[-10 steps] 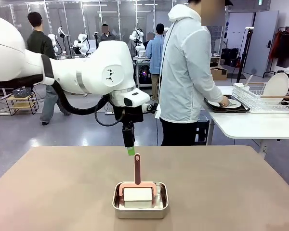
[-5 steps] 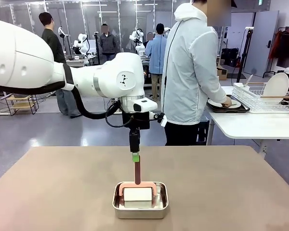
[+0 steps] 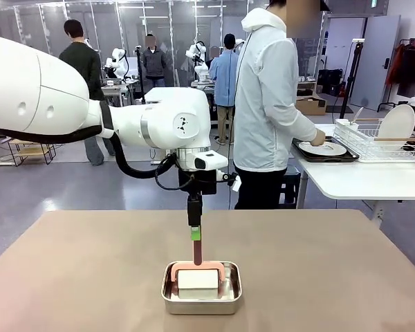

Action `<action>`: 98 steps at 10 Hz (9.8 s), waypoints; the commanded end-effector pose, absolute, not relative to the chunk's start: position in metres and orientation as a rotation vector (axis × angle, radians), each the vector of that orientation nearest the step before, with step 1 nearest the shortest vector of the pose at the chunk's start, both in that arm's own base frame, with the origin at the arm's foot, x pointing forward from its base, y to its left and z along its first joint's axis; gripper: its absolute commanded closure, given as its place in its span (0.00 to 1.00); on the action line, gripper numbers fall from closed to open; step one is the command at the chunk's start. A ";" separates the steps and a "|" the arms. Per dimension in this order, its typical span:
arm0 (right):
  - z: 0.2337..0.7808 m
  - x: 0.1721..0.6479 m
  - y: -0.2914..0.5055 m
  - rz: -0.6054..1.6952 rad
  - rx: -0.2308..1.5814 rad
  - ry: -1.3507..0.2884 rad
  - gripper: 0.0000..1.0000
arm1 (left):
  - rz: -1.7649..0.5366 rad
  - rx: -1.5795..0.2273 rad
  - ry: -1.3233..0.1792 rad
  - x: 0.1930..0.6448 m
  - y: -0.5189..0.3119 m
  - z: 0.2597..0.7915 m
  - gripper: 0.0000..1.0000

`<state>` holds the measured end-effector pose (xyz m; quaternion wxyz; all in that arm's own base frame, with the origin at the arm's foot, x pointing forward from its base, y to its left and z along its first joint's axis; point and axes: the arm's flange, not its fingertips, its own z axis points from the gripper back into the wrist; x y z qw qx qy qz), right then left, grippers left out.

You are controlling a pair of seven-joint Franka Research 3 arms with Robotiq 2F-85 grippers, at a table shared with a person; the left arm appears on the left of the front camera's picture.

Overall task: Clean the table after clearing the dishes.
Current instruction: When the right (or left) Handle tray is removed, use the right hand (or left hand) to clean the right (or left) side of the table with the Lint Roller, then place the Lint Roller back on top of the Airtight Container.

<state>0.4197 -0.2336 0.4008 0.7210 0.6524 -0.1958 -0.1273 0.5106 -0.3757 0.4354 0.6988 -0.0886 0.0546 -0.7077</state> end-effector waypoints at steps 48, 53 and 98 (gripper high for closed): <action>0.404 0.418 -0.233 -0.273 1.445 -0.435 0.00 | -0.065 -0.898 -0.077 0.531 -0.054 0.328 0.79; 0.404 0.418 -0.233 -0.273 1.445 -0.435 0.00 | 0.042 -0.833 -0.266 0.530 0.038 0.294 0.79; 0.404 0.418 -0.233 -0.273 1.445 -0.435 0.00 | -1.438 0.176 -0.652 0.306 -0.286 0.540 0.79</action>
